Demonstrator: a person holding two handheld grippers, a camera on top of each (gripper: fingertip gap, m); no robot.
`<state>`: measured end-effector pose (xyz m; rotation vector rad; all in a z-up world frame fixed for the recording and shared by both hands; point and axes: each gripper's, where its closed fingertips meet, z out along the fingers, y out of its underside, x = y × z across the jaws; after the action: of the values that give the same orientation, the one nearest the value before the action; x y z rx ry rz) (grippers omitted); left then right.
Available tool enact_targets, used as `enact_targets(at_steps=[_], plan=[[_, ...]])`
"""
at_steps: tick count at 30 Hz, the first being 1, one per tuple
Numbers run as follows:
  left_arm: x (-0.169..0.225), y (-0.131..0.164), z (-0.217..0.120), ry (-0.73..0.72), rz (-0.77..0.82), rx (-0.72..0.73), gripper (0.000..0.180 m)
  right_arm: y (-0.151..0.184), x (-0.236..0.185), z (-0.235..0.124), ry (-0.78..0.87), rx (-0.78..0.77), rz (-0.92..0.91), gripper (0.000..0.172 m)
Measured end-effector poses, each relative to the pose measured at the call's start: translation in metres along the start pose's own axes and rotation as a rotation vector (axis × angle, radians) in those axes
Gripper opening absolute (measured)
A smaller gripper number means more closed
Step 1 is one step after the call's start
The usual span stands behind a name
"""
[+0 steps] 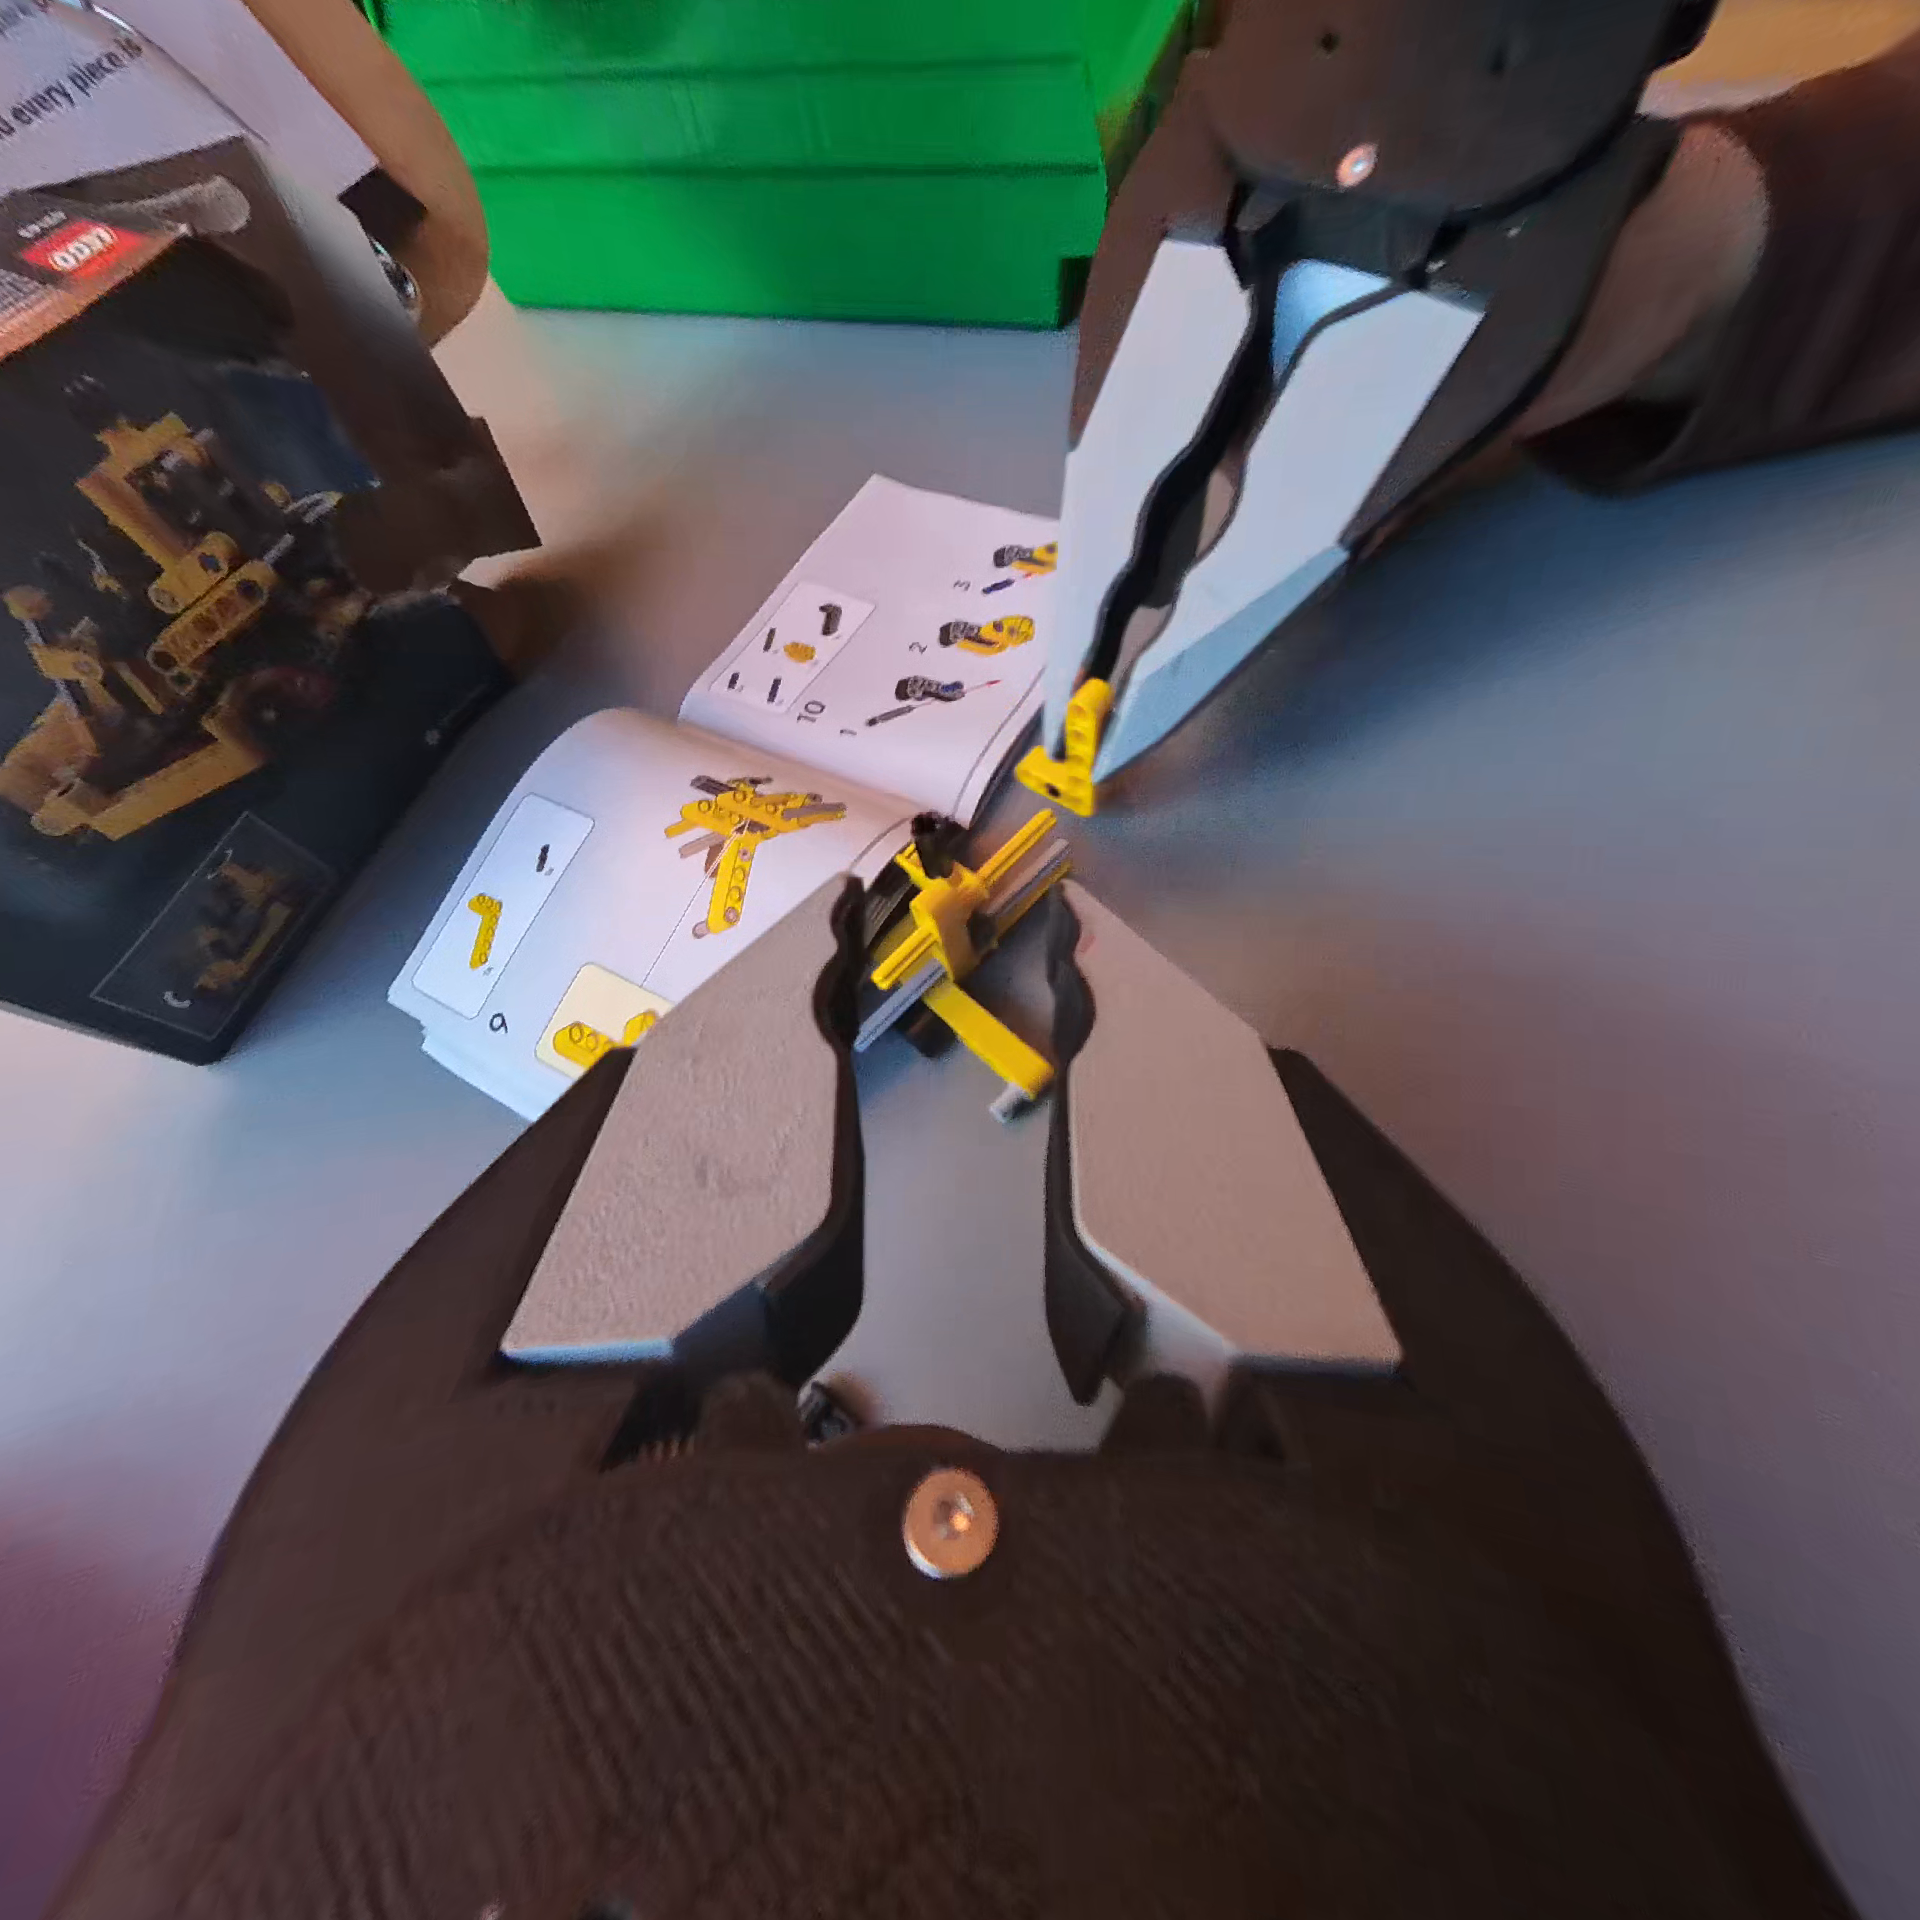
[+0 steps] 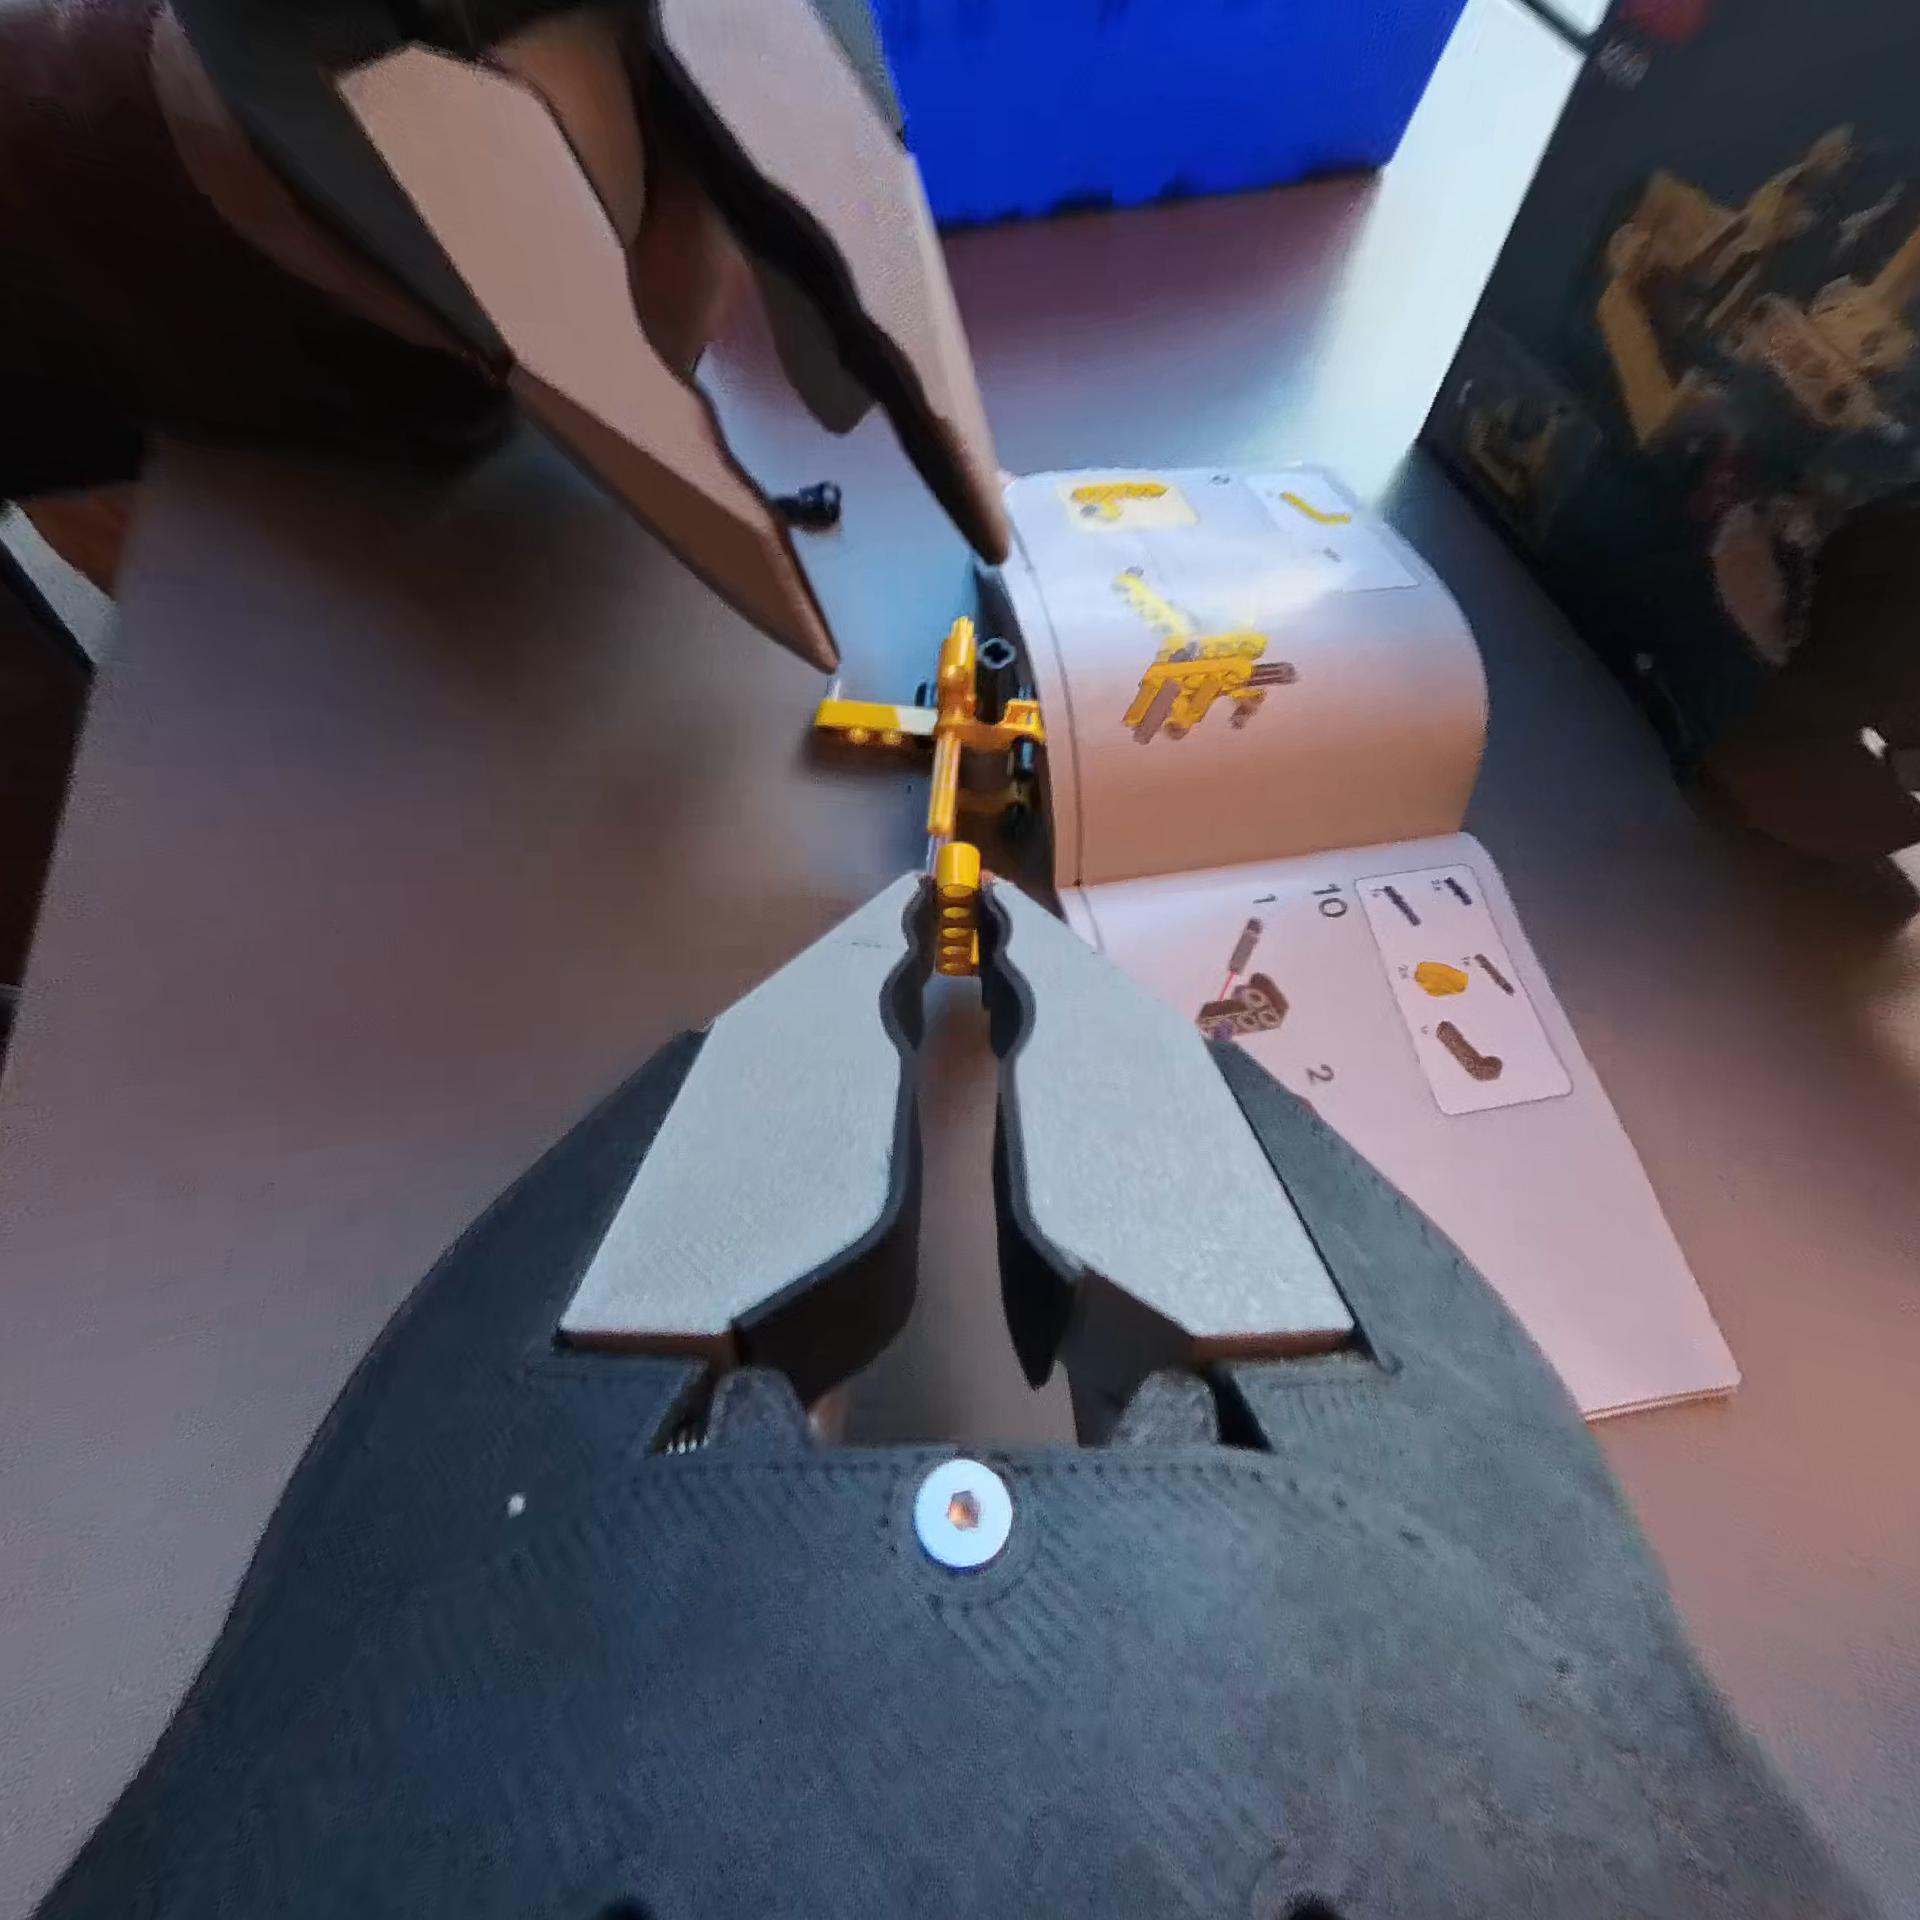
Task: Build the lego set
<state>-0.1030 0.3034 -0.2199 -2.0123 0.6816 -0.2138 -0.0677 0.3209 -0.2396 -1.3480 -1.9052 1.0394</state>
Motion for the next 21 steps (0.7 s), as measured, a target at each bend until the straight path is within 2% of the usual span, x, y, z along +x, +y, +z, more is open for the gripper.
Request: enact_targets(at_steps=[5, 9, 14, 21], plan=[[-0.011, 0.017, 0.005, -0.026, 0.026, -0.075, 0.034, 0.008, -0.004, 0.006, 0.004, -0.062, -0.028, 0.004], [-0.006, 0.033, 0.012, 0.064, -0.027, -0.133, 0.040, 0.008, -0.002, 0.006, -0.010, -0.060, 0.018, 0.004], [-0.006, 0.027, 0.007, 0.071, -0.027, -0.125, 0.047, 0.007, -0.002, 0.006, -0.021, -0.060, 0.028, 0.004], [0.011, 0.035, -0.003, 0.240, 0.006, -0.193, 0.052, 0.006, -0.010, 0.006, -0.077, -0.057, 0.005, 0.004]])
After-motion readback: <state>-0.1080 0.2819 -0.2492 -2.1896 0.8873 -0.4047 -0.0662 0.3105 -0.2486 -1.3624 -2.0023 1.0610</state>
